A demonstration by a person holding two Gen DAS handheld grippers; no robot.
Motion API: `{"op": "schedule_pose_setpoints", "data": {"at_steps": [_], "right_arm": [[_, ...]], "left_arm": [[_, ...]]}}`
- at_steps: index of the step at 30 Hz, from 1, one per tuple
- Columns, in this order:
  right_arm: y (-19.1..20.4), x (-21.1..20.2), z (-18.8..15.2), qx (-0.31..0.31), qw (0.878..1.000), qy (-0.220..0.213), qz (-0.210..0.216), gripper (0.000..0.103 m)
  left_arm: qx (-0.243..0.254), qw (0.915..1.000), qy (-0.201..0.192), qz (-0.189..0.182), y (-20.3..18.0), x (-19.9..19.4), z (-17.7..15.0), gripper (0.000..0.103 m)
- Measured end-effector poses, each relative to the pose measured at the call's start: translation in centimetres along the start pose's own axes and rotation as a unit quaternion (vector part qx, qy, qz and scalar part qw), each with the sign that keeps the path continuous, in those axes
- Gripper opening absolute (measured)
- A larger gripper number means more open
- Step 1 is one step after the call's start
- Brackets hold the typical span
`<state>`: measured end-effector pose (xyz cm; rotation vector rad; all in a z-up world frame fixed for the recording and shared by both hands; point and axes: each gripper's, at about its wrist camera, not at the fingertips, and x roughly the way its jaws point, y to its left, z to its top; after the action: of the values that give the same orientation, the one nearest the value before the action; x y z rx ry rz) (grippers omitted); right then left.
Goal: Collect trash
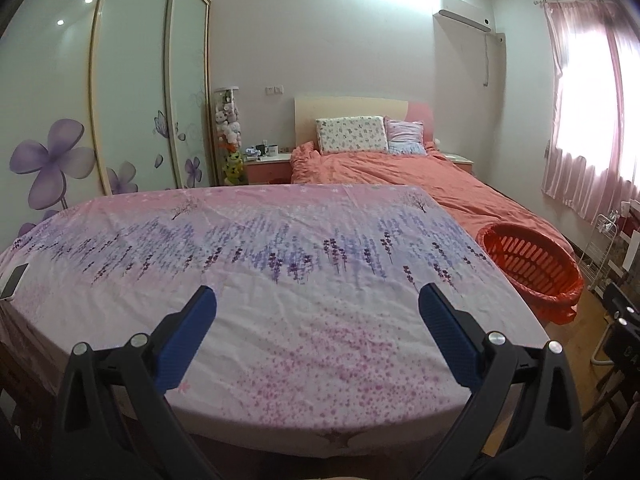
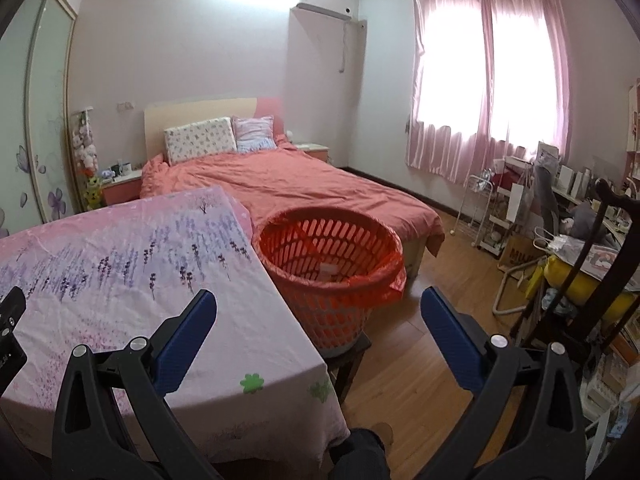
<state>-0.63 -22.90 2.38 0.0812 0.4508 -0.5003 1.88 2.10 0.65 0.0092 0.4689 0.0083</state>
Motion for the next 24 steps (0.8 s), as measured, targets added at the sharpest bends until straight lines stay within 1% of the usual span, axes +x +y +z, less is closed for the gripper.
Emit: {"op": "schedule_pose_setpoints", "data": {"at_steps": [9,15,24], "right_arm": [[0.3,-0.4,-0.5,0.002,1.0,0.014,-0.015,0.101],[0.3,-0.3,-0.5,0.01,1.0,0.024,-0.007,0.101],[0.1,-0.6,-0.4,0.024,0.999,0.031,0.013,0.101]], "left_arm": [[-0.005,0.9998,0.02,-0.006,-0.4,0.1,-0.2,0.099],[-0.005,0.9996,0.025,-0.008,-0.7,0.1,-0.3,0.099],[-0.001,0.9998,0.019,-0.004,-1.2,-0.2,-0.1,0.099]]}}
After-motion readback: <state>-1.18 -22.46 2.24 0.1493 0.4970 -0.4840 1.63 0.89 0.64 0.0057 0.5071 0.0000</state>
